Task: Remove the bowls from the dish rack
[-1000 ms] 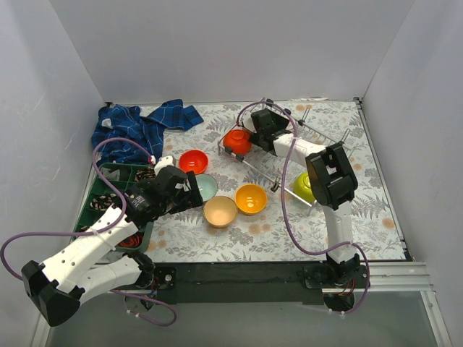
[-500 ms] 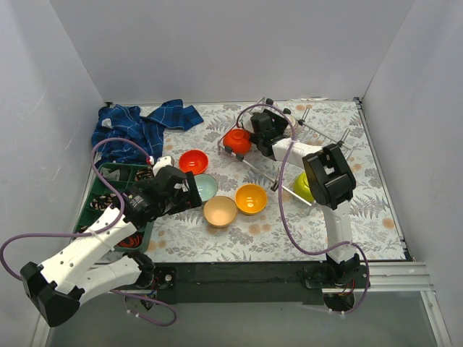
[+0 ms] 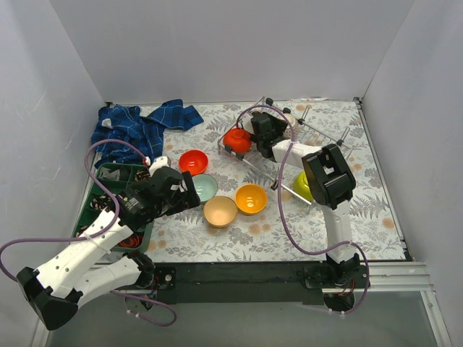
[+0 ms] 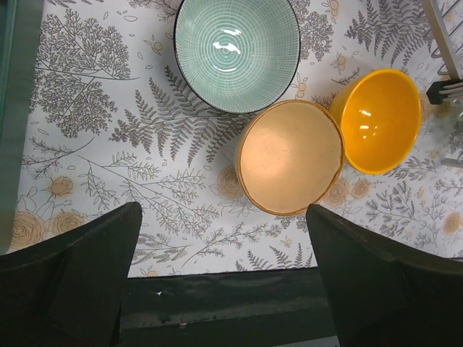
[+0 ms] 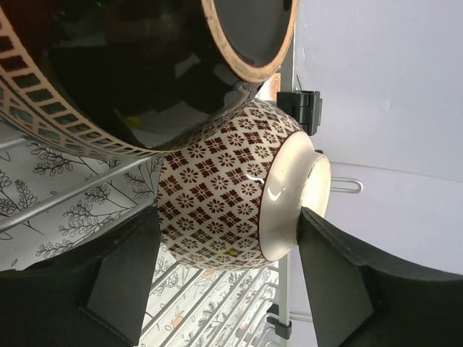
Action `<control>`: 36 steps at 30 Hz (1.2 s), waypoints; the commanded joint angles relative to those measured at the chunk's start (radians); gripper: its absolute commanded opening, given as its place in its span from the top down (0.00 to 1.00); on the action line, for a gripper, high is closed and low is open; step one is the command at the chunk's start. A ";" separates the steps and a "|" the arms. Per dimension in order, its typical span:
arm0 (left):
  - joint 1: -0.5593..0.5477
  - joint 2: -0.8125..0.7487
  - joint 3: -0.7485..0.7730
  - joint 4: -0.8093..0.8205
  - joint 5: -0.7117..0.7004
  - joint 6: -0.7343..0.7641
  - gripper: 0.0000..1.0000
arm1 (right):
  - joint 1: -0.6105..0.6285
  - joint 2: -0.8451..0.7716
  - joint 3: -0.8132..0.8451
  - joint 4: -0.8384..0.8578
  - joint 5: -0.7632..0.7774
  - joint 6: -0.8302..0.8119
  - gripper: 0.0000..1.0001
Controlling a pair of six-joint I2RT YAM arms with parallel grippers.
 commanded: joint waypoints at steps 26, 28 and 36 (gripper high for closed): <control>0.004 -0.023 -0.048 0.326 0.053 0.101 0.02 | 0.009 -0.370 -0.035 -0.398 -0.251 0.426 0.91; 0.004 -0.015 -0.051 0.363 0.055 0.121 0.02 | 0.009 -0.396 -0.028 -0.426 -0.280 0.457 0.92; 0.004 0.036 -0.092 0.585 0.116 0.184 0.02 | 0.003 -0.459 0.020 -0.539 -0.349 0.633 0.96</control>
